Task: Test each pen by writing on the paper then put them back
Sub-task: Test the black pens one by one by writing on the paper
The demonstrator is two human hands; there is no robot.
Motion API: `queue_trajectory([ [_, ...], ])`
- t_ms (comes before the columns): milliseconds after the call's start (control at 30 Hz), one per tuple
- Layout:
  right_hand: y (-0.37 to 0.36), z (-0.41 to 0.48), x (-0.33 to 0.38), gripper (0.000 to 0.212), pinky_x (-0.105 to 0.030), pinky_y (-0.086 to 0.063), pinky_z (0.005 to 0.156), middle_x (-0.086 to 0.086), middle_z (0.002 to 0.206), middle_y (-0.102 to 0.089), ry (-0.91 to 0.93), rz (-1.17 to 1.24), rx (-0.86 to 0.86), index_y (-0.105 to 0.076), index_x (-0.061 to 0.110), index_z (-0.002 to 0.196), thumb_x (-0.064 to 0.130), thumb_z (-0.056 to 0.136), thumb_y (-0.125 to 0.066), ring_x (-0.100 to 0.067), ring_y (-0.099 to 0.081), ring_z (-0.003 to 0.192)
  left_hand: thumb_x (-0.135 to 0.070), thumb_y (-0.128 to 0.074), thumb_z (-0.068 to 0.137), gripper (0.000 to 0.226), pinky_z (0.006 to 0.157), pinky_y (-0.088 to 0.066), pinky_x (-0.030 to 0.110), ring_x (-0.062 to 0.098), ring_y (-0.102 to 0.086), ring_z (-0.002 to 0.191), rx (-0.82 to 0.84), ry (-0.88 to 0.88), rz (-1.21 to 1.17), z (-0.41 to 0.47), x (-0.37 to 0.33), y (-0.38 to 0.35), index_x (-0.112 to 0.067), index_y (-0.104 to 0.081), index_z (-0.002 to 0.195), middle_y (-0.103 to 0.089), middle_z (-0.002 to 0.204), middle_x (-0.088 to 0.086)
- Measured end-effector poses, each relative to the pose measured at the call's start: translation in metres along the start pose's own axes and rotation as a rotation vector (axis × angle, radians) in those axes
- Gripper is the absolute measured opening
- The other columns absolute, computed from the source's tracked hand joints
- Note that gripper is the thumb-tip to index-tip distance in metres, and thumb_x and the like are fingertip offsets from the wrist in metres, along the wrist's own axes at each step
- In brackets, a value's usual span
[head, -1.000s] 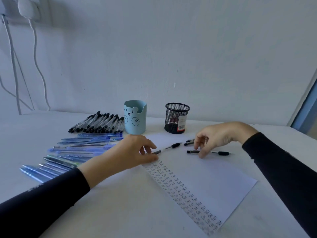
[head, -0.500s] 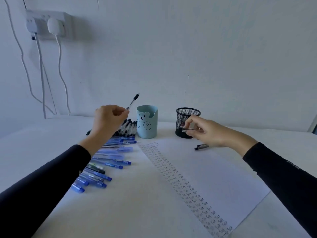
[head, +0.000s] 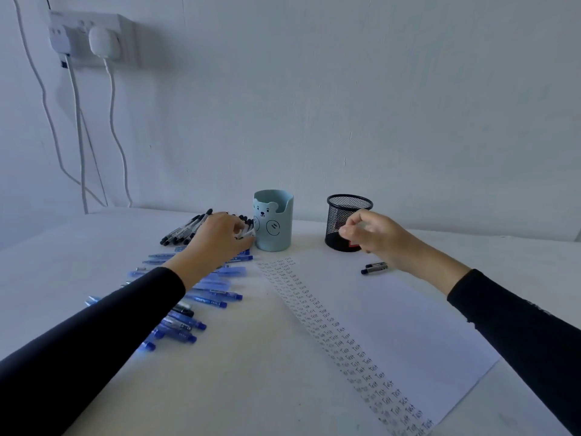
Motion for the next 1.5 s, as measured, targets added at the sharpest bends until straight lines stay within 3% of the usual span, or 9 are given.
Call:
queue_trajectory([
  [167,-0.002,-0.002,0.008,0.048,-0.021,-0.036,0.066,0.015,0.056,-0.046,0.003,0.2,0.136,-0.058,0.027,0.116,0.06,0.083,-0.066,-0.008,-0.043,0.06,-0.051,-0.065,0.084,0.045,0.087,-0.041,0.022,0.005,-0.051,0.093,0.135,-0.259,-0.039,-0.042,-0.016,0.002,-0.023,-0.065,0.119,-0.055,0.105,-0.012],
  [267,-0.01,-0.002,0.013,0.038,-0.024,-0.042,0.068,0.003,0.057,-0.054,-0.018,0.31,0.085,-0.06,0.018,0.124,0.043,0.102,-0.041,-0.013,-0.051,0.059,-0.079,-0.047,0.073,0.071,0.092,-0.039,0.017,0.001,-0.053,0.102,0.234,-0.276,-0.086,-0.051,-0.021,-0.003,-0.029,-0.064,0.121,-0.055,0.116,-0.016],
  [400,-0.028,0.003,0.015,0.062,-0.032,-0.05,0.067,-0.019,0.076,-0.067,-0.206,0.493,0.295,-0.058,0.008,0.124,0.053,0.102,-0.02,-0.027,-0.063,0.068,-0.092,-0.036,0.064,0.083,0.098,-0.04,0.019,-0.003,-0.053,0.109,0.3,-0.3,-0.115,-0.057,-0.027,-0.009,-0.036,-0.065,0.118,-0.059,0.12,-0.019],
  [467,-0.035,0.009,0.01,0.055,-0.029,-0.047,0.059,-0.015,0.067,-0.065,-0.249,0.411,0.287,-0.059,0.005,0.123,0.044,0.105,-0.024,-0.022,-0.058,0.058,-0.087,-0.042,0.067,0.076,0.1,-0.039,0.018,-0.006,-0.051,0.111,0.324,-0.295,-0.104,-0.059,-0.028,-0.01,-0.037,-0.064,0.12,-0.058,0.122,-0.021],
  [667,-0.067,0.029,-0.001,0.023,-0.029,-0.057,0.081,-0.014,0.101,-0.071,-0.2,0.334,0.265,-0.067,0.004,0.113,0.01,0.1,-0.05,-0.018,-0.065,0.088,-0.092,-0.031,0.064,0.083,0.102,-0.042,0.022,-0.006,-0.051,0.113,0.372,-0.273,-0.099,-0.061,-0.026,-0.014,-0.04,-0.062,0.121,-0.056,0.125,-0.024],
  [833,-0.072,0.036,0.005,0.03,-0.023,-0.056,0.083,-0.005,0.103,-0.074,-0.099,0.392,0.228,-0.073,0.008,0.109,0.029,0.091,-0.063,-0.012,-0.068,0.094,-0.082,-0.039,0.07,0.071,0.104,-0.042,0.028,-0.003,-0.052,0.114,0.373,-0.267,-0.099,-0.061,-0.027,-0.015,-0.039,-0.062,0.122,-0.055,0.126,-0.022],
  [967,-0.067,0.035,0.009,0.062,-0.027,-0.056,0.054,-0.018,0.077,-0.071,-0.142,0.508,0.187,-0.044,0.006,0.135,0.03,0.082,-0.068,-0.02,-0.064,0.056,-0.069,-0.05,0.081,0.055,0.105,-0.041,0.027,-0.002,-0.051,0.117,0.387,-0.266,-0.087,-0.061,-0.026,-0.015,-0.038,-0.06,0.125,-0.053,0.13,-0.022],
  [1167,-0.063,0.03,0.012,0.135,-0.033,-0.056,0.054,-0.024,0.079,-0.072,-0.146,0.401,0.245,0.03,0.034,0.147,0.02,0.07,-0.08,-0.029,-0.066,0.055,-0.068,-0.049,0.081,0.055,0.106,-0.04,0.026,-0.002,-0.05,0.117,0.391,-0.265,-0.085,-0.061,-0.027,-0.015,-0.037,-0.06,0.125,-0.053,0.13,-0.022],
  [1500,-0.056,0.029,0.021,0.097,-0.037,-0.056,0.051,-0.026,0.071,-0.069,-0.082,0.342,0.163,-0.012,0.036,0.145,0.012,0.079,-0.078,-0.035,-0.064,0.05,-0.064,-0.053,0.084,0.05,0.106,-0.039,0.024,-0.003,-0.049,0.118,0.394,-0.258,-0.071,-0.062,-0.028,-0.015,-0.037,-0.06,0.126,-0.053,0.131,-0.022],
])
Point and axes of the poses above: each hand's wrist, its own z-axis towards the middle knuckle, its own y-axis out of the back of the hand, x = y × z, the point moved 4 cm from there along z, towards the middle knuckle
